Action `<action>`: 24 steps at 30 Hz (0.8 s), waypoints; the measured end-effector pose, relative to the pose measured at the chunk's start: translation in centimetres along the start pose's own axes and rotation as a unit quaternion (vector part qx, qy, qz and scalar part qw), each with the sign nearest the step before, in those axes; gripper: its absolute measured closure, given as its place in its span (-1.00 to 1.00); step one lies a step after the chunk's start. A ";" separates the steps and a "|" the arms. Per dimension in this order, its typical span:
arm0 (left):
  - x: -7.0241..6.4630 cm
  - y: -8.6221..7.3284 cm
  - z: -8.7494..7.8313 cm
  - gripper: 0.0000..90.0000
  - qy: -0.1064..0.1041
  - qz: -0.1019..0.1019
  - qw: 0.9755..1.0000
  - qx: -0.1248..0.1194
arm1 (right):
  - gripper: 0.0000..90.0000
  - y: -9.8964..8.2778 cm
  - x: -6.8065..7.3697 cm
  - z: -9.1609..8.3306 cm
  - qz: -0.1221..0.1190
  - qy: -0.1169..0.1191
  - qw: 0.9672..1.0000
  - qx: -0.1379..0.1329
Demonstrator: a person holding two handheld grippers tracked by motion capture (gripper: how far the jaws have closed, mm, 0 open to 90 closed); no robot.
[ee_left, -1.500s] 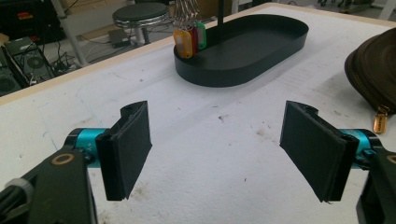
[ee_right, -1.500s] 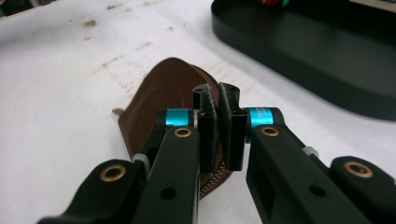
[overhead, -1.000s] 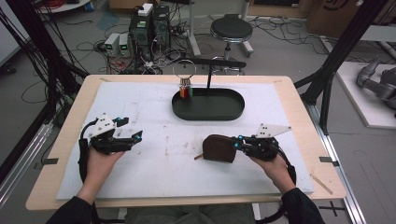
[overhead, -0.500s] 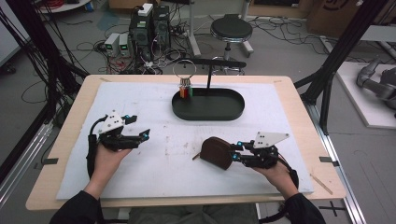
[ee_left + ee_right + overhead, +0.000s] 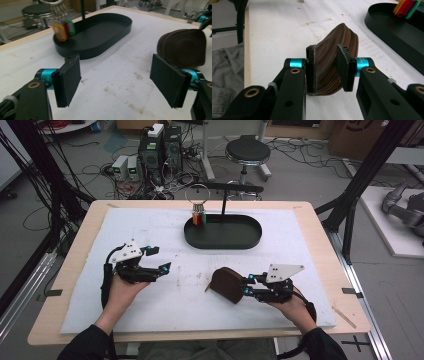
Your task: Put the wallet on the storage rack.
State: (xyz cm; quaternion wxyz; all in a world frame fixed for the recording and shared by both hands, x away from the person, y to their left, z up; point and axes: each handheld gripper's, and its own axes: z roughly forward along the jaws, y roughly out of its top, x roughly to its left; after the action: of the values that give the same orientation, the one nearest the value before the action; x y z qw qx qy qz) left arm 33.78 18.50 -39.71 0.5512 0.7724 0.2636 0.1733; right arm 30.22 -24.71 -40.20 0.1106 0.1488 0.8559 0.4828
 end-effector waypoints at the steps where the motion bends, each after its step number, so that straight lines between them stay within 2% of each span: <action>1: -0.2 0.1 0.3 -0.45 -0.009 0.002 1.000 0.001 | 0.59 0.0 0.0 0.0 0.000 0.001 1.000 0.000; 5: -0.9 0.4 1.7 -0.40 -0.042 -0.003 0.999 0.002 | 0.59 0.1 0.2 0.1 -0.005 0.002 1.000 -0.001; 8: -1.4 0.8 3.1 -0.37 -0.072 -0.005 0.997 0.002 | 0.59 0.2 0.2 0.1 -0.006 0.002 1.000 0.000; 11: -2.2 1.3 4.7 -0.32 -0.097 0.000 0.995 0.014 | 0.59 0.2 0.3 0.1 -0.009 0.004 1.000 0.000; 15: -3.3 1.7 6.7 -0.19 -0.136 0.002 0.990 0.025 | 0.59 0.3 0.5 0.2 -0.009 0.004 1.000 0.002; 20: -3.9 2.0 9.1 -0.12 -0.165 -0.003 0.985 0.042 | 0.58 0.3 0.5 0.2 -0.011 0.004 1.000 0.003; 24: -3.9 1.7 10.5 -0.10 -0.172 -0.015 0.984 0.049 | 0.58 0.3 0.5 0.2 -0.011 0.006 1.000 0.003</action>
State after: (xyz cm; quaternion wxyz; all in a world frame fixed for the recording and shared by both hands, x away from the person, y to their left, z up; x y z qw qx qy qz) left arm 36.90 7.73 -41.52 0.5522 0.8130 0.1841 0.0165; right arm 29.85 -24.21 -40.07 0.1106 0.1369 0.8597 0.4795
